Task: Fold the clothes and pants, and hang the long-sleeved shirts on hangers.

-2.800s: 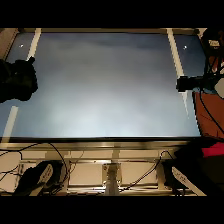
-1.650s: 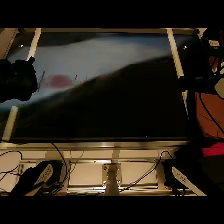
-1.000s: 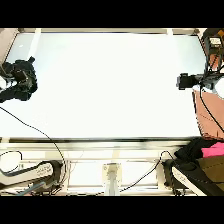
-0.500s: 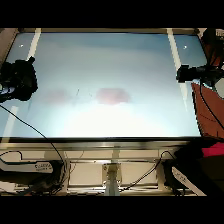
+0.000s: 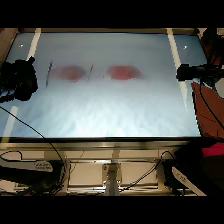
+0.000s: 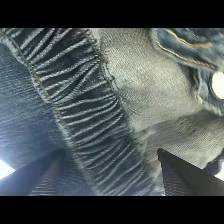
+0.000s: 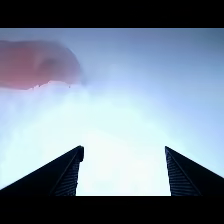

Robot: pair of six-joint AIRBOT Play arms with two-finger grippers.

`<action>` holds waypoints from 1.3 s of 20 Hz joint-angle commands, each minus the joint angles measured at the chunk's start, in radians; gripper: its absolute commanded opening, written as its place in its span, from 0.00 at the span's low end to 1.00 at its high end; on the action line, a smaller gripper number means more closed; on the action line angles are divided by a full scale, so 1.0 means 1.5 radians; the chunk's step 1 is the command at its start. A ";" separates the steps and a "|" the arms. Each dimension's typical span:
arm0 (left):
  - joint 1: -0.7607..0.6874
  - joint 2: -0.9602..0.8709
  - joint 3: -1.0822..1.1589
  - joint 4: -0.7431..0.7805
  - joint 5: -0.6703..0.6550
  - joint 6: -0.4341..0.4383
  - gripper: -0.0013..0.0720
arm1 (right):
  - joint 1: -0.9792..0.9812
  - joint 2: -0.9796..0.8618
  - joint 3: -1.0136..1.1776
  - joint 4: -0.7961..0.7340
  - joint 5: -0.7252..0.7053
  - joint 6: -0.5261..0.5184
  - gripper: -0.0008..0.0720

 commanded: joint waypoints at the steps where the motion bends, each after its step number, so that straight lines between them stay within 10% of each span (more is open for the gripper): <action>1: -0.006 -0.030 0.001 -0.173 0.039 0.096 0.98 | 0.000 0.001 0.001 0.000 -0.004 0.000 0.81; 5: -0.036 -0.047 0.001 -0.279 0.098 0.233 0.97 | 0.000 0.001 0.001 0.000 -0.006 0.000 0.81; 9: -0.073 -0.047 0.001 -0.278 0.161 0.266 0.74 | 0.000 0.001 0.001 0.000 -0.007 0.000 0.81; 13: -0.092 -0.044 0.001 -0.278 0.200 0.266 0.05 | 0.000 0.001 0.001 0.000 -0.007 0.000 0.81; 18: -0.097 -0.004 0.001 -0.267 0.203 0.273 0.06 | 0.000 0.001 0.001 0.000 -0.008 0.000 0.81; 26: -0.195 0.196 0.002 -0.260 0.118 0.572 0.06 | 0.000 0.001 0.001 0.001 -0.033 0.000 0.81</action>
